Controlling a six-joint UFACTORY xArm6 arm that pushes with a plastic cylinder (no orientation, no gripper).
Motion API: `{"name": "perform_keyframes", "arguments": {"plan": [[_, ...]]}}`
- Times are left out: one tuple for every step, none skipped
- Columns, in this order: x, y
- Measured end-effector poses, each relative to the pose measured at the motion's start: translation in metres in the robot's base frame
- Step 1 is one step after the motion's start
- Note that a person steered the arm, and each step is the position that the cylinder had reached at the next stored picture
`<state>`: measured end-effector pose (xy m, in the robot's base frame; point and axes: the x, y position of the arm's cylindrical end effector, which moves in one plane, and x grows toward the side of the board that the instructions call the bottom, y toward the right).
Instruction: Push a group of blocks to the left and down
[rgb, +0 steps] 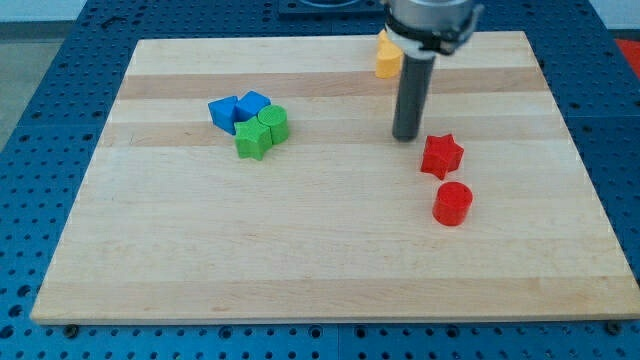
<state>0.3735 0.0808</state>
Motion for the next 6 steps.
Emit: {"name": "perform_keyframes", "arguments": {"plan": [[-0.039,-0.060],[-0.039,-0.132],[-0.018,-0.152],[0.001,-0.180],[0.010,-0.213],[0.023,-0.244]]}}
